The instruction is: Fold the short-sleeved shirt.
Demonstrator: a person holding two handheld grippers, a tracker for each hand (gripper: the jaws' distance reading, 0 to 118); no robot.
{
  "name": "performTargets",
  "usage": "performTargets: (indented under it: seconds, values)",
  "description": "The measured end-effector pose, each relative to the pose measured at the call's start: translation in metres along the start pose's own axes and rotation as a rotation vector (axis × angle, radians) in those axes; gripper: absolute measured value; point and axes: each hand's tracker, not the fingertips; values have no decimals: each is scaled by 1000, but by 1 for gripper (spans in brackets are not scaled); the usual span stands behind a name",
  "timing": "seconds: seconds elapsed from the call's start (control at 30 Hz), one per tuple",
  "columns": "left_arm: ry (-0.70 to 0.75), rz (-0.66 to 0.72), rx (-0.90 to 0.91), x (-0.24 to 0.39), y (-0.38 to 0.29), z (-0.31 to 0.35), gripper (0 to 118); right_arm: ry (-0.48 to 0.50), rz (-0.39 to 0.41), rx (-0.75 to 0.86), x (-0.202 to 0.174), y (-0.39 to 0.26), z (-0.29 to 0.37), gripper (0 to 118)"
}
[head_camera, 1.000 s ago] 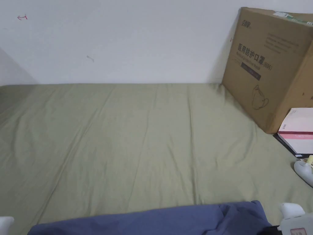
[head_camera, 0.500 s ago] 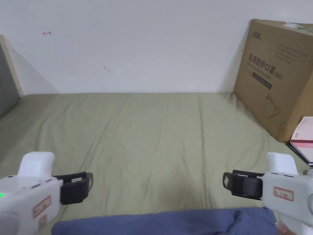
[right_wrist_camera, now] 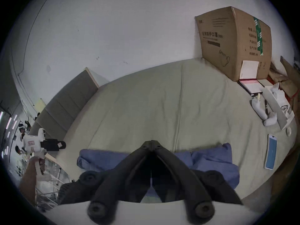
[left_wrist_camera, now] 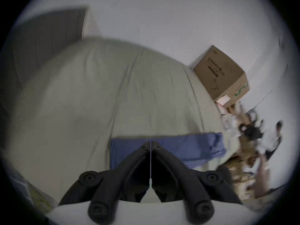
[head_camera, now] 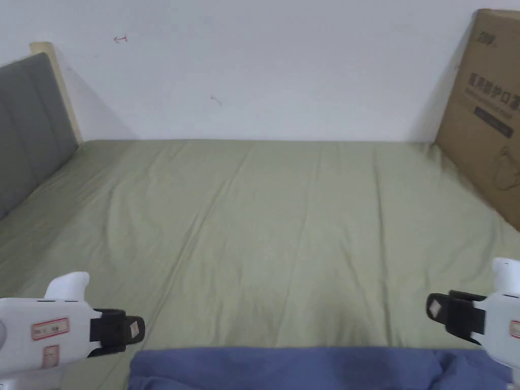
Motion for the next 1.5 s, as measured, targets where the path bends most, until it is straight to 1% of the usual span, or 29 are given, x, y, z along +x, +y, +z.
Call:
performTargets:
  seconds: [0.03,0.07,0.1,0.13,0.2,0.23,0.3,0.4,0.47,0.53,0.6,0.63,0.7,0.73,0.77,0.8,0.83,0.87,0.9,0.93,0.97,1.0,1.07,1.2,1.27,1.33,1.37,1.4,1.5]
  values:
    - [-54,83,-34,-19,-4,-3,1,-4,0,-9,1,-1,-2,0]
    - [-65,153,-39,-39,-9,-10,2,-8,-4,-23,-1,-1,-6,0]
    - [-63,198,-41,-55,-12,-15,14,-10,-13,-40,0,-2,-9,0]
    - [-43,225,-49,-70,-15,-21,36,-14,-26,-60,0,-4,-13,0]
    - [-48,242,-56,-87,-24,-34,91,-22,-50,-80,-3,-6,-19,0]
    - [-87,267,-49,-98,-27,-42,103,-25,-64,-87,-4,-7,-23,0]
    - [-189,351,-42,-112,-36,-58,113,-34,-84,-102,-6,-9,-27,0]
    - [-353,450,-66,-131,-45,-93,115,-30,-93,-128,-10,-10,-31,0]
    - [-517,453,-4,-134,-48,-103,118,-39,-79,-150,-12,-8,-34,0]
    - [-623,524,-1,-131,-49,-118,118,-57,-64,-162,-14,-8,-35,0]
    - [-721,590,-48,-123,-54,-133,118,-62,-64,-166,-14,-5,-37,0]
    - [-748,576,-77,-118,-56,-140,118,-58,-70,-165,-13,-5,-38,0]
    - [-711,466,-100,-119,-54,-147,115,-16,-118,-159,-12,-4,-40,0]
    - [-701,417,-92,-119,-53,-145,108,-5,-138,-162,-12,-4,-42,0]
    - [-689,396,-83,-122,-53,-144,87,-2,-150,-166,-12,-4,-44,0]
    - [-649,399,-71,-125,-55,-143,32,-1,-155,-169,-12,-5,-46,0]
    - [-544,411,-80,-134,-60,-145,6,0,-154,-172,-13,-6,-47,0]
    - [-383,388,-117,-138,-61,-150,6,1,-151,-176,-14,-6,-49,0]
    - [-407,391,-131,-145,-68,-153,7,0,-141,-182,-15,-7,-50,0]
    - [-512,411,-52,-138,-66,-143,7,-2,-131,-188,-16,-8,-51,0]
    - [-459,375,-79,-130,-62,-141,7,-4,-123,-193,-17,-9,-52,0]
    - [-350,283,-91,-120,-59,-137,7,0,-120,-195,-17,-10,-52,0]
    - [-277,208,-82,-103,-52,-122,7,13,-121,-201,-17,-10,-52,0]
    - [-82,-24,-78,-66,-28,-75,7,26,-138,-188,-12,-9,-50,0]
    - [140,-77,-47,-58,-17,-51,7,42,-145,-180,-10,-10,-49,0]
    - [477,-128,-55,-43,-11,-34,7,56,-154,-176,-8,-10,-46,0]
    - [529,-163,-49,-37,-10,-28,7,66,-159,-175,-7,-11,-45,0]
    - [536,-184,-28,-29,-10,-22,7,75,-162,-174,-6,-12,-44,0]
    - [423,-176,-12,4,-9,-16,7,86,-146,-168,-4,-15,-39,0]
